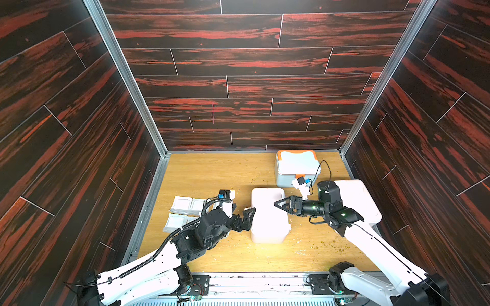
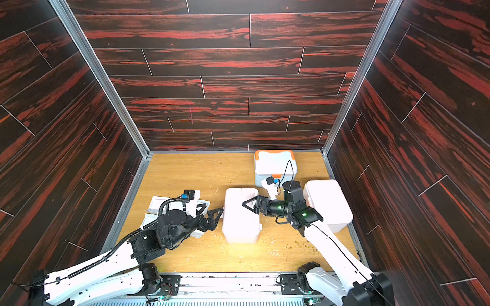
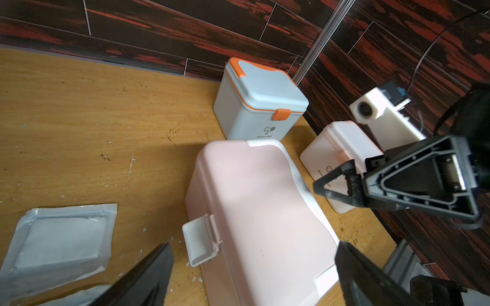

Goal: Open first aid kits and take out gauze
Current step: Close the lid of the first aid kit, then fasten the fastener of the first aid kit.

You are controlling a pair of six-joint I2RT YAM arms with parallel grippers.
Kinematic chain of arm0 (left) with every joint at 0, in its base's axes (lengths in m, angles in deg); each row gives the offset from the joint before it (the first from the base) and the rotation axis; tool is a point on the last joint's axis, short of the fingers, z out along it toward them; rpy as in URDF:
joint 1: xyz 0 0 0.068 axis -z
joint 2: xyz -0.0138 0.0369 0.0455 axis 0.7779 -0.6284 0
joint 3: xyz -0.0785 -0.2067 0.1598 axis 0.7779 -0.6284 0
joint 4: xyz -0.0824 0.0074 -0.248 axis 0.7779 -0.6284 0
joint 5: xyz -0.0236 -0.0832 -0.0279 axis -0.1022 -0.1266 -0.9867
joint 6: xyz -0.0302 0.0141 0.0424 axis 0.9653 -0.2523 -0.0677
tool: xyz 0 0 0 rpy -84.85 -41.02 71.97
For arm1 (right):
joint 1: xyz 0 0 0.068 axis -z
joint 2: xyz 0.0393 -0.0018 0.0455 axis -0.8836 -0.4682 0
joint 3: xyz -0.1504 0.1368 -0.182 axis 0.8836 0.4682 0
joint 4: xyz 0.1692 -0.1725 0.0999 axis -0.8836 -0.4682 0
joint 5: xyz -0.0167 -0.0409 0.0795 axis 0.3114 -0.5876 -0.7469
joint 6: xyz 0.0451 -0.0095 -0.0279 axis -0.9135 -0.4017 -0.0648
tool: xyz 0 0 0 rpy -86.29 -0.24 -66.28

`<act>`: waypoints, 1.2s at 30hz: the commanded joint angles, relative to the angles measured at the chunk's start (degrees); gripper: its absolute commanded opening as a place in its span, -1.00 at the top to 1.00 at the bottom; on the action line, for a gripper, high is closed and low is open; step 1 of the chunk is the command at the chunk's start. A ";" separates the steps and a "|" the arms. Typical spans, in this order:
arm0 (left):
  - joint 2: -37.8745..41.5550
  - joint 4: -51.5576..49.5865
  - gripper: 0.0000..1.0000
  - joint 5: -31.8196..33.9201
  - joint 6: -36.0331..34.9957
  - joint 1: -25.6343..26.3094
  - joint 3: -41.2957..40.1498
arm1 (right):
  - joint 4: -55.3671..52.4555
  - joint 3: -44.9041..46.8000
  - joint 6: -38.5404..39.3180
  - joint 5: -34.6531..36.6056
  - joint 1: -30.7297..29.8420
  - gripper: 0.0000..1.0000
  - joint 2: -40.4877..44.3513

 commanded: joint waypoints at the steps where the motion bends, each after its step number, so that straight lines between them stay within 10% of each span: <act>1: -0.03 -1.40 -1.00 2.34 0.67 0.21 2.37 | -8.12 -3.95 1.51 9.52 -0.25 -0.98 2.97; 12: -1.61 -4.53 -1.00 7.05 6.55 0.23 4.42 | -14.56 -2.83 4.76 33.36 -0.21 -0.97 12.91; 20: -4.57 -5.69 -1.00 7.37 4.85 -0.13 5.14 | -17.28 -2.77 12.17 33.53 -0.20 -0.74 14.57; 36: -13.77 12.10 -1.00 -22.37 17.47 -16.22 -2.60 | -18.85 -8.89 15.07 28.96 -6.50 -0.36 2.87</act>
